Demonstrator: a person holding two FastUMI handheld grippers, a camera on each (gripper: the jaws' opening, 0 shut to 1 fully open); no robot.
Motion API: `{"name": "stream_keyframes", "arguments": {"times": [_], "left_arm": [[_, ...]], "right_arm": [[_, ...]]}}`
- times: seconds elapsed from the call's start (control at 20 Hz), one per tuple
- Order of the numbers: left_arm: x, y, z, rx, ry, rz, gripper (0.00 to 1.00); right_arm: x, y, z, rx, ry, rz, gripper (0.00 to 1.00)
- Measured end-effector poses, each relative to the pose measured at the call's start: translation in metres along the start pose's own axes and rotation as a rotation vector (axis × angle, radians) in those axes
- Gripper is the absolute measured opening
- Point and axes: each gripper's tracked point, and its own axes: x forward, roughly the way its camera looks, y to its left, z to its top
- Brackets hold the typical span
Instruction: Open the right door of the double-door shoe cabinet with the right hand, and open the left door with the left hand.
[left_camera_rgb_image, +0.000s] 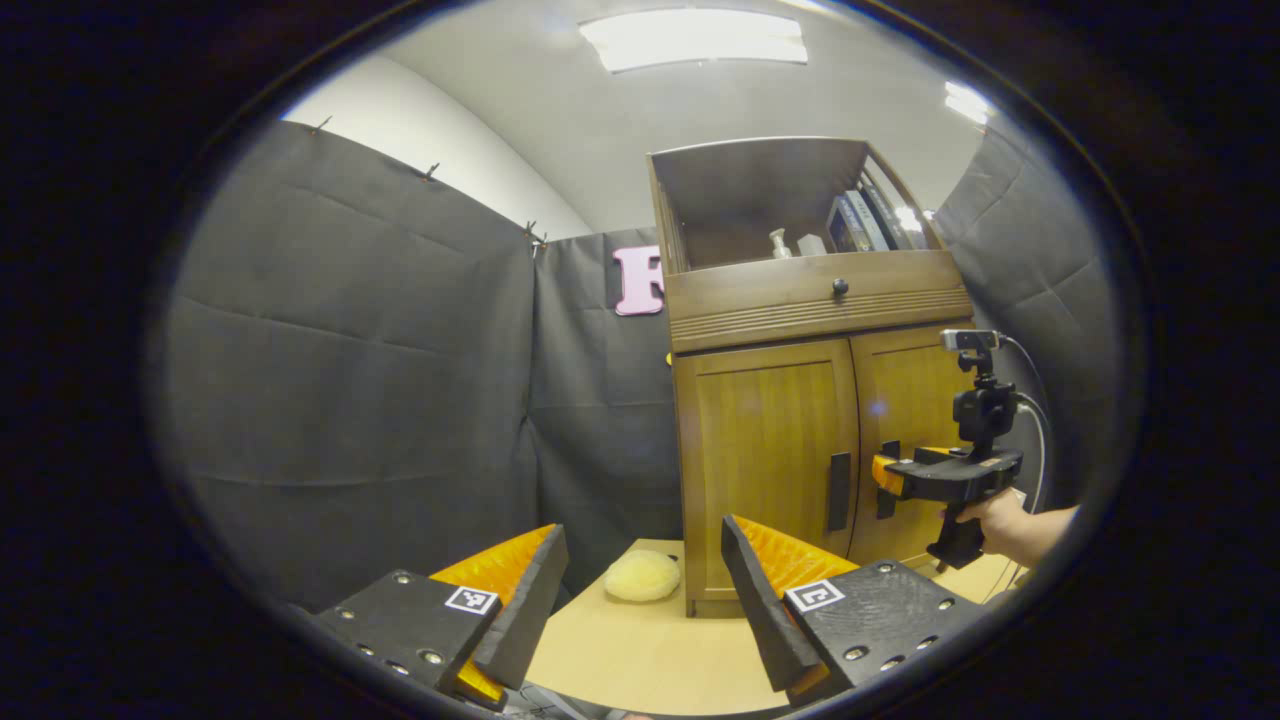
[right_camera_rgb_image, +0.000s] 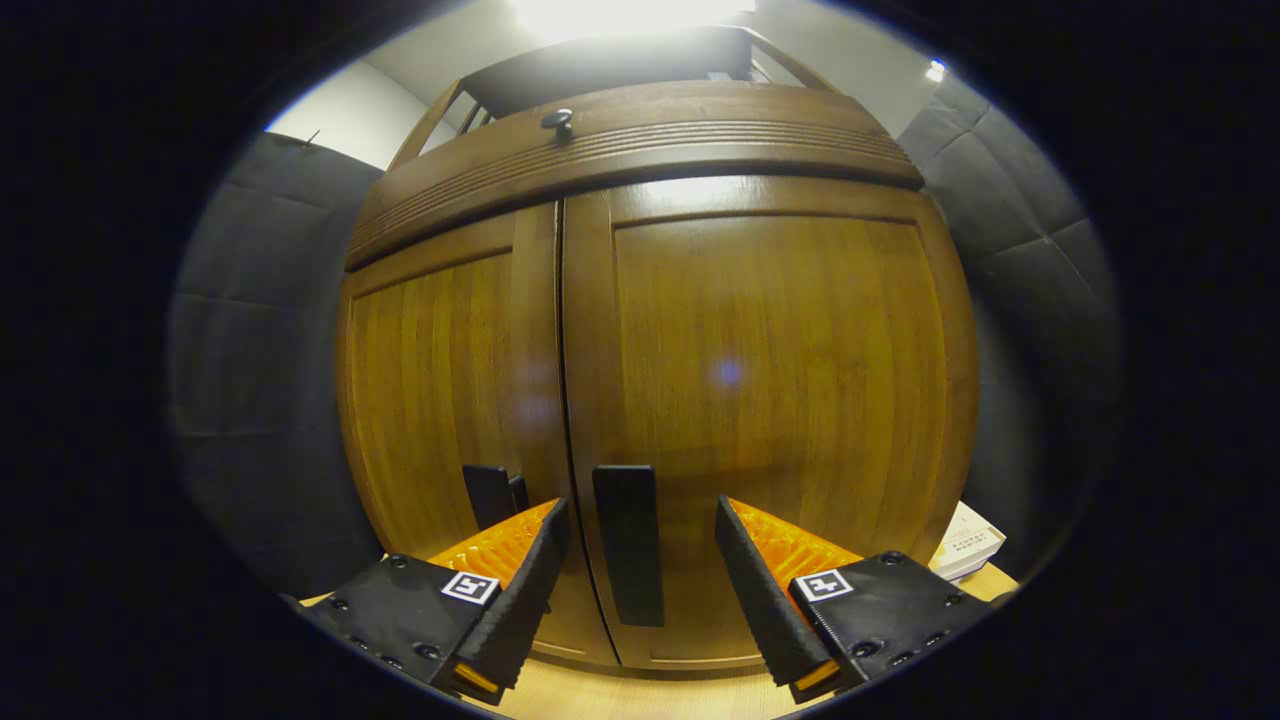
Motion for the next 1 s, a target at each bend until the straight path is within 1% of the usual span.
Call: {"name": "stream_keyframes", "arguments": {"times": [0.05, 0.1, 0.15, 0.2, 0.25, 0.3, 0.4, 0.45, 0.5, 0.55, 0.6, 0.65, 0.7, 0.75, 0.8, 0.85, 0.9, 0.95, 1.0], "left_arm": [[-0.001, 0.000, -0.001, 0.000, 0.000, 0.006, 0.90], [-0.003, 0.003, -0.001, 0.000, 0.000, 0.012, 0.90], [-0.006, 0.001, -0.002, 0.001, 0.000, 0.017, 0.90], [-0.005, 0.002, -0.002, 0.000, 0.000, 0.021, 0.90], [-0.005, 0.003, -0.003, 0.000, -0.001, 0.024, 0.90], [-0.004, 0.005, -0.004, 0.001, -0.001, 0.028, 0.90], [-0.004, 0.006, -0.004, 0.003, -0.004, 0.036, 0.90], [-0.005, 0.006, -0.005, 0.003, -0.005, 0.039, 0.90], [-0.005, 0.007, -0.005, 0.002, -0.006, 0.041, 0.90], [-0.004, 0.008, -0.005, 0.002, -0.008, 0.044, 0.90], [-0.003, 0.008, -0.005, 0.001, -0.011, 0.047, 0.90], [-0.004, 0.008, -0.005, 0.001, -0.014, 0.047, 0.90], [-0.004, 0.009, -0.004, 0.001, -0.016, 0.048, 0.90], [-0.004, 0.008, -0.005, 0.001, -0.019, 0.047, 0.90], [-0.004, 0.009, -0.005, -0.002, -0.021, 0.046, 0.90], [-0.005, 0.008, -0.005, -0.005, -0.022, 0.042, 0.90], [-0.005, 0.008, -0.005, -0.009, -0.023, 0.038, 0.90], [-0.006, 0.008, -0.005, -0.013, -0.023, 0.032, 0.90], [-0.006, 0.008, -0.004, -0.017, -0.024, 0.024, 0.90]], "right_arm": [[0.005, 0.001, -0.004, -0.002, 0.012, -0.001, 0.86], [0.009, 0.003, -0.009, -0.003, 0.024, 0.001, 0.80], [0.011, 0.005, -0.012, -0.003, 0.037, 0.005, 0.78], [0.015, 0.005, -0.015, -0.004, 0.050, 0.007, 0.73], [0.017, 0.004, -0.022, -0.008, 0.053, 0.003, 0.72], [0.018, 0.001, -0.018, -0.008, 0.061, -0.013, 0.64], [0.024, 0.001, -0.026, 0.014, 0.067, -0.014, 0.46], [0.021, 0.002, -0.025, 0.029, 0.059, -0.006, 0.42], [0.024, 0.002, -0.025, 0.038, 0.063, -0.006, 0.42], [0.023, 0.003, -0.025, 0.029, 0.056, -0.010, 0.34], [0.020, 0.003, -0.021, 0.016, 0.048, -0.012, 0.31], [0.023, 0.004, -0.025, 0.020, 0.047, -0.013, 0.31], [0.025, 0.004, -0.025, 0.026, 0.052, -0.007, 0.20], [0.021, 0.004, -0.025, 0.035, 0.056, 0.000, 0.17], [0.020, 0.004, -0.025, 0.038, 0.062, 0.009, 0.20], [0.018, 0.005, -0.025, 0.037, 0.060, 0.015, 0.17], [0.015, 0.005, -0.024, 0.031, 0.061, 0.022, 0.17], [0.011, 0.005, -0.023, 0.031, 0.058, 0.028, 0.20], [0.007, 0.005, -0.022, 0.035, 0.058, 0.034, 0.20]]}}
